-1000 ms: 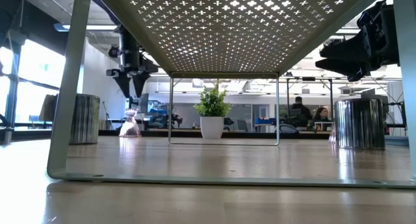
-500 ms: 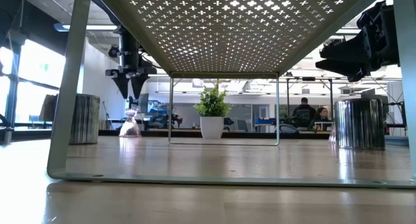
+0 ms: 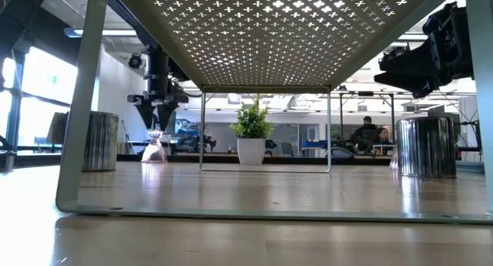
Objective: Pick & Place candle stick holders
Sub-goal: Put the top pink transparent candle holder on the shelf
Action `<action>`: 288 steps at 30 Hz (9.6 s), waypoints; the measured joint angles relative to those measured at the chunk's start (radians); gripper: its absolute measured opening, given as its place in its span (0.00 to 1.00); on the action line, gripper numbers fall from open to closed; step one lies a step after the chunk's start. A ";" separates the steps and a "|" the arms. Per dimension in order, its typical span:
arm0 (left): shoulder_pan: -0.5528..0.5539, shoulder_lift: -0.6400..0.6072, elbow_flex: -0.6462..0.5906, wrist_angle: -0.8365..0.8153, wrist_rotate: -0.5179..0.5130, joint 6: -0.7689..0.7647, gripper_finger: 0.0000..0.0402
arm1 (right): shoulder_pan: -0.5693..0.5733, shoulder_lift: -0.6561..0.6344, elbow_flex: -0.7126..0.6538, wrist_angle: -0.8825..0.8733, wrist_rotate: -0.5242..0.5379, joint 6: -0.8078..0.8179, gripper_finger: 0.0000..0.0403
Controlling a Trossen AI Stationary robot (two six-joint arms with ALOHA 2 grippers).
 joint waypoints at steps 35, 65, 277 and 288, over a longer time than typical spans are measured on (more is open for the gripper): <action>0.000 0.000 0.000 0.012 -0.018 0.000 0.59 | 0.000 0.000 0.000 -0.015 0.000 0.003 0.59; -0.001 0.000 0.000 -0.004 -0.001 0.052 0.59 | 0.000 0.000 0.000 -0.015 0.000 0.001 0.59; -0.289 0.046 0.511 -0.510 -0.154 0.101 0.41 | 0.000 0.000 0.000 -0.047 0.016 0.027 0.59; -0.410 0.046 0.611 -0.511 -0.130 0.129 0.41 | 0.000 0.000 0.000 -0.047 0.004 0.027 0.59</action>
